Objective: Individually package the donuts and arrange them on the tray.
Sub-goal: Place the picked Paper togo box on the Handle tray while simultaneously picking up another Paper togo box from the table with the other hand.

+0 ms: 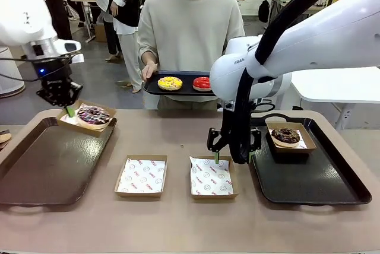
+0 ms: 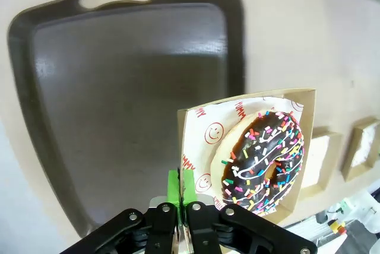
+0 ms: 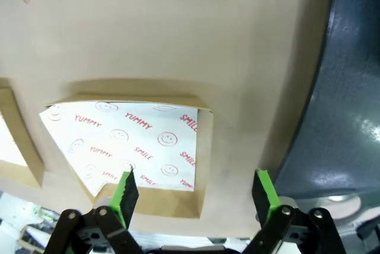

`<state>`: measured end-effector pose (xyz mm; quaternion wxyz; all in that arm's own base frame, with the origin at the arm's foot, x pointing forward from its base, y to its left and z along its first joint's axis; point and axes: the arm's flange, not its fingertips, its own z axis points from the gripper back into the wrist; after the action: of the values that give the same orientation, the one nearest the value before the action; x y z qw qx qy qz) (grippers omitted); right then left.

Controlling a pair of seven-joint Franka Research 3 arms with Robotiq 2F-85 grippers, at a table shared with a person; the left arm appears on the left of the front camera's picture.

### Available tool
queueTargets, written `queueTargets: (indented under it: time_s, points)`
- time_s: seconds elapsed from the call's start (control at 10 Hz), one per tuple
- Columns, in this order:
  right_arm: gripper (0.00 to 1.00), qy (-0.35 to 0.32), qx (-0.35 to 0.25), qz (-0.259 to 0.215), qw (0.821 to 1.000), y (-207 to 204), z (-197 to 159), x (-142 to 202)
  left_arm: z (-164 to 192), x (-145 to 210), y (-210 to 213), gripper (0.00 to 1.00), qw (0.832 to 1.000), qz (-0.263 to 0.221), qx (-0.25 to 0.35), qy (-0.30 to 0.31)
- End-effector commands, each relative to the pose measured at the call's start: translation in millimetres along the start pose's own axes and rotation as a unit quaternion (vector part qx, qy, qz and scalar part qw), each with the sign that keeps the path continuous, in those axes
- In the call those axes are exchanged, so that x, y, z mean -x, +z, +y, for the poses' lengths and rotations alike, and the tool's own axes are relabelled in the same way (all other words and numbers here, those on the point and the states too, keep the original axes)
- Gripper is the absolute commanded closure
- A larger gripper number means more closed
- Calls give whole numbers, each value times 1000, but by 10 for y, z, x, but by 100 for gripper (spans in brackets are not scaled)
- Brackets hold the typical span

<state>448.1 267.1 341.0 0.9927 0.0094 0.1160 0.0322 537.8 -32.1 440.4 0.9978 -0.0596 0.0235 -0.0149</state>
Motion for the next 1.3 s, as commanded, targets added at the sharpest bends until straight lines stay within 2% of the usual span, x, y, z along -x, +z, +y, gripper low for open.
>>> queueTargets:
  time_s: [0.0,0.1,0.5,0.6,0.7,1.2]
  points:
    - [0,-11,6,-12,1000,-140,35,-3,324,-66,-221,98,1000,-13,14,5]
    - [0,-16,6,-10,1000,-195,36,11,493,-92,-331,98,1000,-10,21,8]
    - [0,-29,26,-68,997,-360,85,434,1012,-165,-570,98,999,-11,34,34]
    - [0,-42,19,-83,996,-369,78,538,868,-126,-551,98,999,1,14,37]
    - [0,-15,10,-36,999,-305,94,248,868,-126,-551,98,999,1,14,37]
    - [0,-22,10,-44,999,-320,92,306,868,-126,-551,98,999,1,14,37]
